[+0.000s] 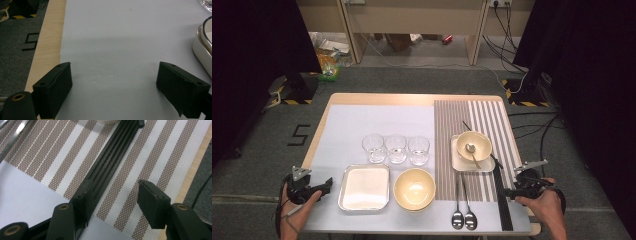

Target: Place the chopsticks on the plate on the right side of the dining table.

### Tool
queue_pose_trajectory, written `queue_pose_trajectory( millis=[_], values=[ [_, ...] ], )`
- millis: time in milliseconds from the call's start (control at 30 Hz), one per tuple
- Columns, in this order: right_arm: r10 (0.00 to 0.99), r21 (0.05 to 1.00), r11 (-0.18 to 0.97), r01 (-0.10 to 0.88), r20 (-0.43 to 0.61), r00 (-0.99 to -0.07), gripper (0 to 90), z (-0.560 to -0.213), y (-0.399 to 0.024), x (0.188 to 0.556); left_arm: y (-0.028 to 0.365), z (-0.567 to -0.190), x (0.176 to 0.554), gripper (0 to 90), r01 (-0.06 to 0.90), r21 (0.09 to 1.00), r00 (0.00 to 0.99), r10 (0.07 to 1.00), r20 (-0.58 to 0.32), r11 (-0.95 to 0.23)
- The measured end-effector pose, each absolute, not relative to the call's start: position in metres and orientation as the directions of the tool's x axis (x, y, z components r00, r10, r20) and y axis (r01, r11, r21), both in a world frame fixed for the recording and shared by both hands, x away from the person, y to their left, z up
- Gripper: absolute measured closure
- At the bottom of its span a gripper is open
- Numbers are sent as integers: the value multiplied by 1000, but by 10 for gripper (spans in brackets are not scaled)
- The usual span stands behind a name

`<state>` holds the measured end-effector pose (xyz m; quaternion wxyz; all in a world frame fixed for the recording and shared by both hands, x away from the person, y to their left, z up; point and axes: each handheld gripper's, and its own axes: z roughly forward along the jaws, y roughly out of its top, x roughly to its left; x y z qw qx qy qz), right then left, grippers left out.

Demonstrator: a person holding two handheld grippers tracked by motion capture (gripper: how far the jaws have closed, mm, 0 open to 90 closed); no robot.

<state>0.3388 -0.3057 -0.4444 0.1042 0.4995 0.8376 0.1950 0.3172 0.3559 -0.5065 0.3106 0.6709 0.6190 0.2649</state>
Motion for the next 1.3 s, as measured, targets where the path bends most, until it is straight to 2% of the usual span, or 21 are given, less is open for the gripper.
queue_pose_trajectory(
  millis=[867, 1300],
  values=[
    [872, 404, 437, 804, 30, -489, 495, -458, -307, 331, 356, -507, 317, 123, 667, 744, 94, 995, -31, -40],
    [859, 367, 465, 806, 31, -511, 659, -454, -311, 334, 356, -507, 317, 123, 666, 745, 93, 995, -29, -41]
  ],
)
